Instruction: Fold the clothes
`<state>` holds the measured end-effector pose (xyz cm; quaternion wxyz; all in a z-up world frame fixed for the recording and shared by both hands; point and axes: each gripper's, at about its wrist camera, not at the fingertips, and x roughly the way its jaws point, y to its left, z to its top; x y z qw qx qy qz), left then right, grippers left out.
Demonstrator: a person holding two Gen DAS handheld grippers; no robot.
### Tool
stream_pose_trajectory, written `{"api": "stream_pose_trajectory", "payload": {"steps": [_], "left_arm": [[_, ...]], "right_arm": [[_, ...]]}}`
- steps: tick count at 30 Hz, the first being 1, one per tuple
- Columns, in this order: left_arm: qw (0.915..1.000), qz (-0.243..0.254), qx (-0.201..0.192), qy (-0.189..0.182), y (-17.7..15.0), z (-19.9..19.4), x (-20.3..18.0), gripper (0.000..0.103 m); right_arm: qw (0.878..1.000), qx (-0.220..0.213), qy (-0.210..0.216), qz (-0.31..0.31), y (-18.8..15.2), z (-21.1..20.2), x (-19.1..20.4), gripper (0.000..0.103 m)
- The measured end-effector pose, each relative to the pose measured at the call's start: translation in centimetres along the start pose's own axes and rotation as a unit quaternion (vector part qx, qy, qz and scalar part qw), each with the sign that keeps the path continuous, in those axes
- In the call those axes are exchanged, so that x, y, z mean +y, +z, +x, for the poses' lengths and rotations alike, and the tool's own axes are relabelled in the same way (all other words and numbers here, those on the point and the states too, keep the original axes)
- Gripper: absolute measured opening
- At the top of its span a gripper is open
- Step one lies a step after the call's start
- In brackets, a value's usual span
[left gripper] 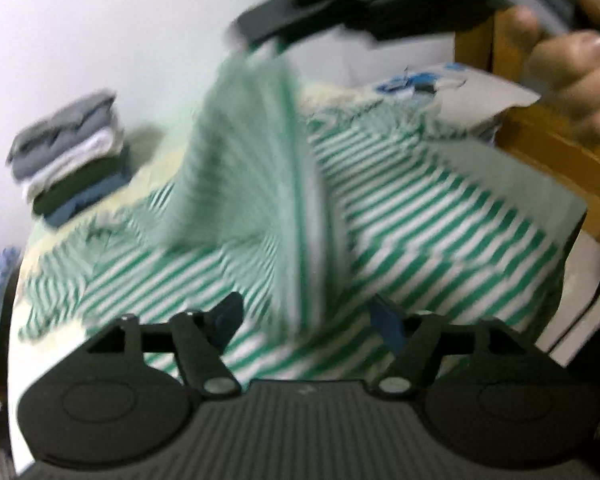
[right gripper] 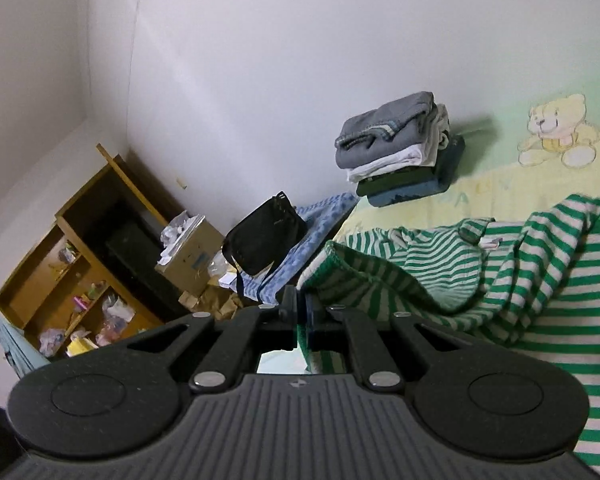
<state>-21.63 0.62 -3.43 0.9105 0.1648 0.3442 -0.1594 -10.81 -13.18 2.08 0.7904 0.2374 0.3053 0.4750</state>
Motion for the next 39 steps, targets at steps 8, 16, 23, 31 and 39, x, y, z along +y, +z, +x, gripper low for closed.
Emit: {"api": "stream_pose_trajectory", "payload": {"steps": [8, 16, 23, 31, 39], "left_arm": [[0.9978, 0.000, 0.023, 0.062, 1.1, 3.5, 0.1, 0.017], [0.9950, -0.057, 0.057, 0.059, -1.4, 0.3, 5.5, 0.011], [0.9936, -0.027, 0.110, 0.008, -4.7, 2.2, 1.5, 0.012], [0.9918, -0.037, 0.122, 0.002, -5.6, 0.1, 2.6, 0.033], [0.9959, -0.018, 0.084, 0.027, -4.4, 1.0, 1.3, 0.049]], "right_arm": [[0.999, -0.006, 0.001, -0.040, 0.0, 0.7, 1.7, 0.005], [0.999, 0.014, -0.013, -0.029, -1.5, -1.8, 0.4, 0.005], [0.986, 0.088, -0.138, -0.016, -4.8, 0.8, -2.9, 0.041], [0.983, 0.080, -0.160, 0.033, -5.2, 4.3, -5.8, 0.059], [0.980, 0.131, -0.149, 0.010, -5.1, 8.7, -6.8, 0.010]]}}
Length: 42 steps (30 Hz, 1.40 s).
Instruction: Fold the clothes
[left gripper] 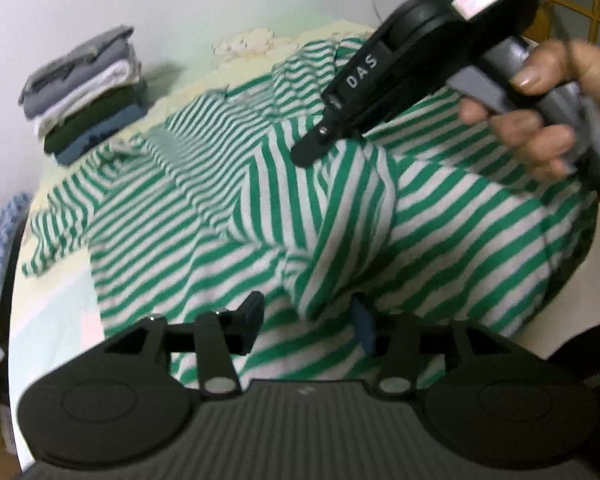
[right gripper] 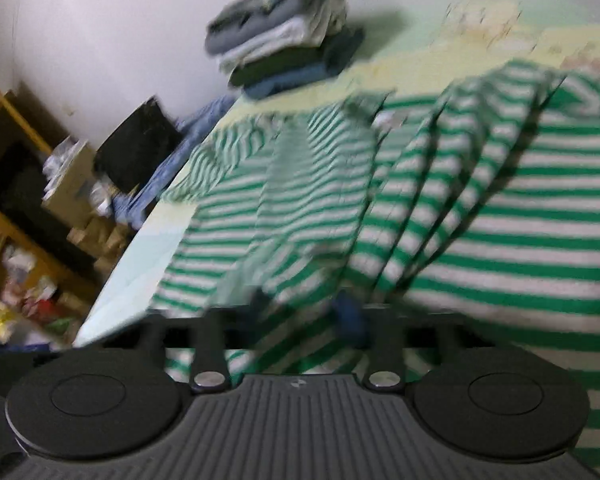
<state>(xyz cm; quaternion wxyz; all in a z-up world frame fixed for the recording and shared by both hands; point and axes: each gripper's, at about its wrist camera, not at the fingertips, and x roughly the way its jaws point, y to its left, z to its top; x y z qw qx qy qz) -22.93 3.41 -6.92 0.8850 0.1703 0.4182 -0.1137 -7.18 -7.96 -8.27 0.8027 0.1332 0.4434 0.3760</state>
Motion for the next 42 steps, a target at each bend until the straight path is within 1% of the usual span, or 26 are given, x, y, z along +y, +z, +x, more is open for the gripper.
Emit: {"api": "stream_pose_trajectory", "payload": {"steps": [1, 2, 4, 6, 7, 10, 11, 12, 13, 16, 18, 21, 23, 24, 26, 27, 30, 32, 33, 34, 35, 36, 37, 38, 40, 42], "left_arm": [[1.0000, 0.004, 0.001, -0.001, 0.1, 0.4, -0.2, 0.042], [1.0000, 0.006, 0.004, -0.002, 0.2, 0.7, -0.3, 0.029], [0.9999, 0.010, 0.009, -0.011, 0.0, 0.9, 0.0, 0.019], [0.9997, 0.016, 0.009, -0.017, -0.3, 0.6, 0.4, 0.018], [0.9996, 0.020, 0.012, -0.016, -0.5, 0.4, 0.7, 0.018], [0.9992, 0.030, 0.026, 0.000, -1.1, 0.2, 1.8, 0.016], [0.9990, 0.029, 0.033, 0.011, -1.2, 0.3, 2.3, 0.016], [0.9985, 0.029, 0.040, 0.022, -1.3, 0.4, 2.9, 0.016], [0.9980, 0.029, 0.048, 0.030, -1.4, 0.4, 3.5, 0.016], [0.9969, 0.032, 0.055, 0.046, -1.3, 0.0, 4.7, 0.021], [0.9972, 0.036, 0.044, 0.049, -0.7, -0.4, 4.8, 0.023], [0.9991, 0.033, 0.022, 0.015, 0.6, -0.6, 4.1, 0.037], [0.9989, 0.044, 0.011, -0.012, 1.1, -0.2, 2.7, 0.059], [0.9984, 0.052, 0.007, -0.020, 1.2, 0.0, 1.8, 0.062], [0.9977, 0.057, 0.007, -0.036, 1.4, 0.8, 0.5, 0.062], [0.9977, 0.048, 0.012, -0.047, 1.4, 1.2, 0.3, 0.061], [0.9961, -0.007, 0.029, -0.083, 1.5, 2.4, 1.0, 0.052], [0.9926, -0.050, 0.038, -0.104, 1.5, 2.8, 1.9, 0.049], [0.9905, -0.068, 0.041, -0.112, 1.5, 2.9, 2.3, 0.047], [0.9895, -0.075, 0.044, -0.116, 1.6, 2.8, 2.6, 0.041], [0.9897, -0.074, 0.044, -0.114, 1.6, 2.4, 2.9, 0.040], [0.9900, -0.074, 0.044, -0.111, 1.5, 2.0, 3.2, 0.040], [0.9904, -0.073, 0.043, -0.110, 1.3, 1.5, 3.5, 0.044], [0.9902, -0.073, 0.044, -0.111, 1.1, 1.1, 3.8, 0.052], [0.9899, -0.074, 0.046, -0.112, 0.8, 0.2, 4.4, 0.060], [0.9887, -0.079, 0.046, -0.119, 0.7, -0.5, 4.8, 0.061]], "right_arm": [[1.000, 0.002, 0.007, -0.009, -0.1, -0.6, 0.4, 0.010], [1.000, 0.002, 0.017, -0.025, -0.3, -1.6, 1.0, 0.009], [0.997, 0.010, 0.047, -0.060, -1.0, -3.8, 2.5, 0.009], [0.992, 0.027, 0.075, -0.097, -2.0, -5.8, 4.1, 0.009], [0.989, 0.043, 0.080, -0.113, -2.7, -6.3, 4.9, 0.009], [0.980, 0.118, 0.075, -0.141, -5.2, -6.5, 5.7, 0.017], [0.977, 0.147, 0.071, -0.140, -5.9, -6.4, 5.6, 0.022], [0.974, 0.165, 0.067, -0.137, -6.5, -6.4, 5.3, 0.026], [0.975, 0.170, 0.064, -0.131, -6.8, -6.5, 4.9, 0.028], [0.981, 0.156, 0.072, -0.090, -6.4, -7.6, 3.7, 0.034], [0.985, 0.140, 0.083, -0.060, -5.4, -8.2, 2.9, 0.044], [0.988, 0.126, 0.071, -0.047, -4.8, -8.3, 2.5, 0.046], [0.988, 0.132, 0.069, -0.041, -4.9, -7.7, 2.5, 0.046], [0.987, 0.135, 0.072, -0.038, -4.9, -7.4, 2.6, 0.046], [0.987, 0.136, 0.079, -0.036, -4.9, -7.0, 2.9, 0.046], [0.987, 0.132, 0.085, -0.035, -4.9, -7.0, 3.0, 0.046], [0.988, 0.121, 0.087, -0.027, -4.9, -7.2, 2.7, 0.046], [0.990, 0.116, 0.080, -0.016, -4.9, -7.1, 2.2, 0.042], [0.990, 0.114, 0.077, -0.009, -4.9, -7.2, 1.8, 0.033], [0.991, 0.110, 0.078, 0.000, -4.9, -7.3, 1.5, 0.027], [0.991, 0.102, 0.083, 0.009, -4.9, -7.8, 1.2, 0.020], [0.992, 0.094, 0.088, 0.018, -4.8, -8.2, 0.9, 0.020], [0.992, 0.084, 0.095, 0.027, -4.8, -8.7, 0.7, 0.020], [0.991, 0.070, 0.104, 0.035, -4.6, -9.3, 0.4, 0.020], [0.991, 0.043, 0.118, 0.043, -4.4, -10.3, 0.2, 0.017], [0.991, 0.022, 0.123, 0.045, -4.1, -11.0, 0.2, 0.010]]}}
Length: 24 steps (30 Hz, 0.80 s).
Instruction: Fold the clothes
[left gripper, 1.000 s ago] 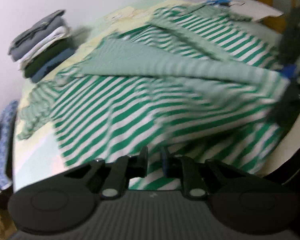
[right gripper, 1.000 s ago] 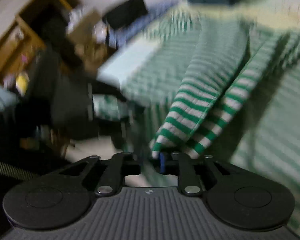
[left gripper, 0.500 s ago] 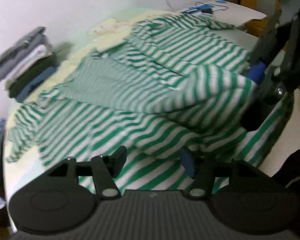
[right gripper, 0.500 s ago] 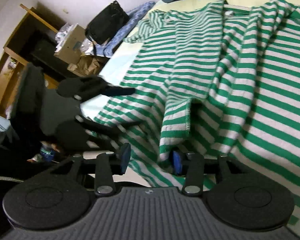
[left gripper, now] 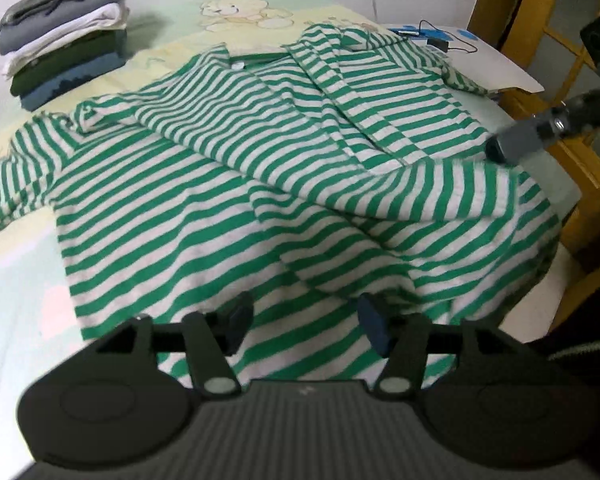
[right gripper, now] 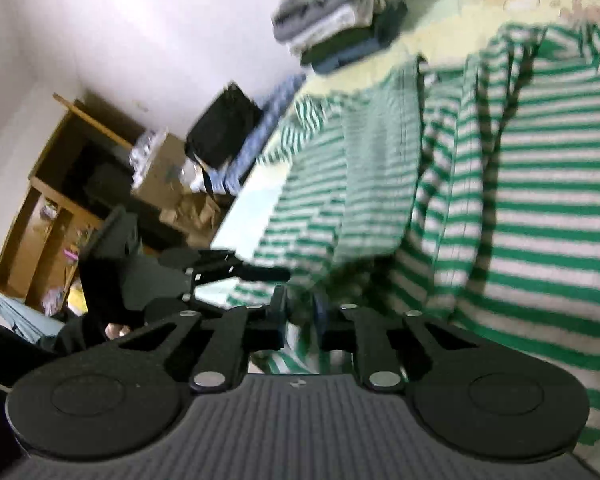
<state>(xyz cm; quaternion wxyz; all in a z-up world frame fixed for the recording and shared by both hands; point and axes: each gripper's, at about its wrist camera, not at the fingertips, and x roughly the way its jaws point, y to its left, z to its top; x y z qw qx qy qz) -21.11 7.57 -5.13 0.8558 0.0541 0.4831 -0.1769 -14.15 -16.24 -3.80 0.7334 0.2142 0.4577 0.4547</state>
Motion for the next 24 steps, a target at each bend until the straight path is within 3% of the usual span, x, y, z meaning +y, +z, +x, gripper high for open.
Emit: {"api": "stream_pose_trajectory", "payload": {"steps": [2, 4, 6, 8, 10, 12, 14, 15, 16, 17, 24], "left_arm": [[0.9999, -0.006, -0.004, -0.013, 0.3, 0.0, -0.4, 0.066], [0.9996, -0.010, -0.008, -0.025, 0.6, 0.3, -1.1, 0.067], [0.9997, -0.002, -0.013, -0.020, 1.0, 1.2, -2.2, 0.073], [0.9997, 0.005, -0.017, -0.016, 1.4, 2.0, -3.2, 0.082], [0.9999, 0.004, -0.015, -0.008, 1.5, 2.9, -3.6, 0.080], [0.9999, -0.015, -0.003, -0.002, 1.5, 4.0, -3.2, 0.066], [0.9995, -0.030, -0.006, 0.000, 1.5, 4.2, -2.7, 0.048], [0.9994, -0.034, -0.011, 0.000, 1.6, 4.0, -2.5, 0.042], [0.9992, -0.037, -0.012, -0.001, 1.7, 3.8, -2.4, 0.028], [0.9992, -0.038, -0.015, -0.002, 1.8, 3.5, -2.2, 0.016], [0.9960, -0.044, -0.070, 0.035, 2.3, -2.5, 0.0, 0.012]], "right_arm": [[1.000, -0.011, 0.010, 0.004, 0.2, -0.2, 0.1, 0.009], [1.000, -0.006, -0.010, -0.008, 0.3, 0.6, 0.3, 0.014], [0.999, 0.002, -0.048, -0.025, 0.2, 1.5, 0.4, 0.044], [0.996, 0.006, -0.078, -0.036, -0.1, 2.2, 0.2, 0.049], [0.996, 0.006, -0.087, -0.036, -0.3, 2.4, -0.4, 0.049], [0.996, 0.009, -0.086, -0.030, -0.5, 2.7, -1.0, 0.048], [0.996, 0.014, -0.083, -0.027, -0.7, 3.2, -1.2, 0.044], [0.996, 0.017, -0.082, -0.026, -0.8, 3.5, -1.3, 0.033], [0.996, 0.020, -0.080, -0.024, -0.9, 3.7, -1.4, 0.023], [0.997, 0.018, -0.076, -0.026, -1.0, 3.8, -1.3, 0.006], [0.996, -0.064, 0.010, -0.062, -0.5, -0.1, 2.3, 0.004]]}}
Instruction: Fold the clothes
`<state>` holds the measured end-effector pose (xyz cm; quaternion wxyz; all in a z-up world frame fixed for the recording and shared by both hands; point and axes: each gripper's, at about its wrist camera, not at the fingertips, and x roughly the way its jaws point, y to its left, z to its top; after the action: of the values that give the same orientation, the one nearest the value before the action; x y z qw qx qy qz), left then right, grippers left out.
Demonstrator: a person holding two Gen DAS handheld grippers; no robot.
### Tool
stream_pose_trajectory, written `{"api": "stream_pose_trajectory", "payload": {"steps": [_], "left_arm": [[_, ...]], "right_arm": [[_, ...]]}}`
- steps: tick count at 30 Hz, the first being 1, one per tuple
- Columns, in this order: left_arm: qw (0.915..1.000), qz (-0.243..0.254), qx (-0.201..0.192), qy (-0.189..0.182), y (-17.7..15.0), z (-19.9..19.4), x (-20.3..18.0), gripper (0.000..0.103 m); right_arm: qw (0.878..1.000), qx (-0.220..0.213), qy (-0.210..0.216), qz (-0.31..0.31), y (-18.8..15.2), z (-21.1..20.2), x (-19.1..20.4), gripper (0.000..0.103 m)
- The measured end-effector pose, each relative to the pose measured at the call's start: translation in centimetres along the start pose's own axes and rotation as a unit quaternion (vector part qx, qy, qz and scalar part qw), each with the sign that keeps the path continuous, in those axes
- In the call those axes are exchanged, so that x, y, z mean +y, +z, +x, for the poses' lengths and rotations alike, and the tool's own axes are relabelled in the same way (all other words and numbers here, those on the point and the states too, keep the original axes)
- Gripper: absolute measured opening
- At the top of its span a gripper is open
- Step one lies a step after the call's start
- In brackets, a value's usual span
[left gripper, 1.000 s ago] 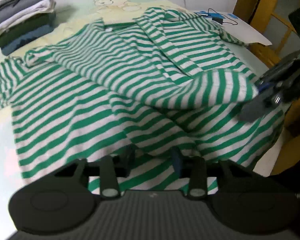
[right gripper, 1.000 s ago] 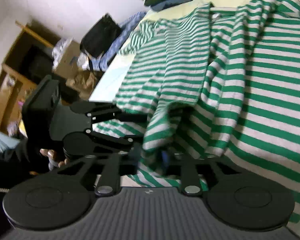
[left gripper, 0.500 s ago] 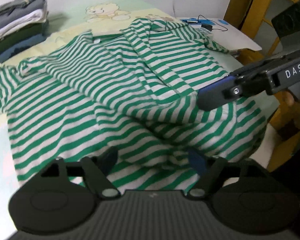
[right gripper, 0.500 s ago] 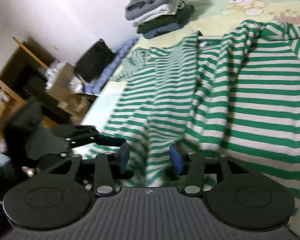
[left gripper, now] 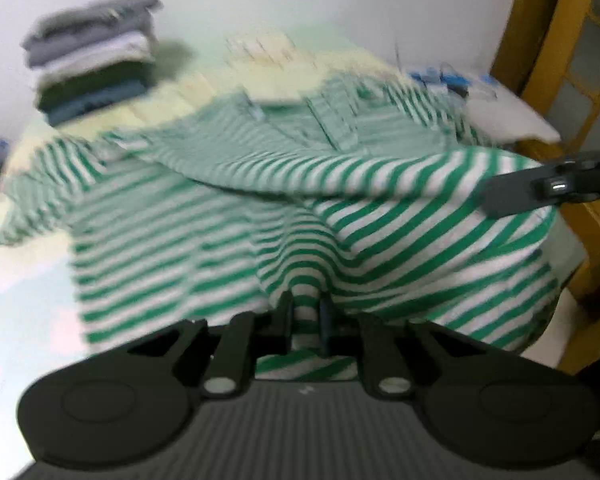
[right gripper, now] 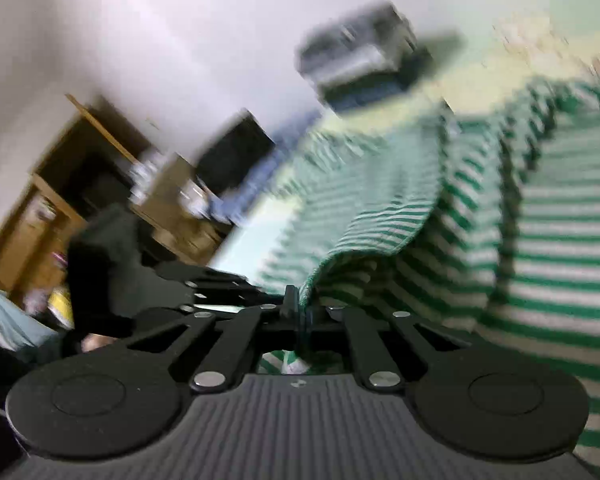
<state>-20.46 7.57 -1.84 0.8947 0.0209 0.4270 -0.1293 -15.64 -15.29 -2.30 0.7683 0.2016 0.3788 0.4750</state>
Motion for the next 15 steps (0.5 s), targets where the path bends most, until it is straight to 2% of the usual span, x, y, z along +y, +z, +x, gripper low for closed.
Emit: {"api": "stream_pose_trajectory", "payload": {"steps": [2, 3, 4, 7, 9, 11, 13, 15], "left_arm": [[0.9998, -0.002, -0.017, 0.011, 0.2, -1.9, 1.0, 0.012], [0.9997, 0.001, -0.014, 0.020, 0.2, -2.0, 1.3, 0.012], [0.9996, 0.003, -0.007, 0.026, 0.0, -1.9, 1.6, 0.012], [0.9986, 0.003, 0.047, 0.022, -1.0, 0.7, 1.4, 0.012], [0.9968, 0.028, 0.072, 0.021, -2.1, 2.3, 0.2, 0.014], [0.9944, 0.047, 0.091, 0.028, -3.2, 3.5, -0.8, 0.016], [0.9939, 0.059, 0.088, 0.032, -3.8, 3.5, -1.3, 0.017], [0.9936, 0.059, 0.091, 0.032, -3.7, 3.3, -1.0, 0.021]], "right_arm": [[0.999, -0.019, 0.027, -0.004, 0.6, -1.5, 0.9, 0.004], [1.000, -0.009, 0.028, -0.007, 0.6, -1.8, 1.0, 0.004], [1.000, 0.012, 0.019, -0.014, 0.5, -1.6, 1.0, 0.004], [0.995, 0.092, -0.014, -0.028, -1.1, 0.2, 0.5, 0.004], [0.989, 0.143, -0.028, -0.032, -2.5, 1.6, 0.0, 0.004], [0.985, 0.169, -0.035, -0.030, -3.1, 2.4, -0.3, 0.004], [0.987, 0.156, -0.020, -0.021, -3.0, 2.1, -0.3, 0.004], [0.991, 0.132, 0.002, -0.017, -2.4, 1.4, 0.1, 0.004]]}}
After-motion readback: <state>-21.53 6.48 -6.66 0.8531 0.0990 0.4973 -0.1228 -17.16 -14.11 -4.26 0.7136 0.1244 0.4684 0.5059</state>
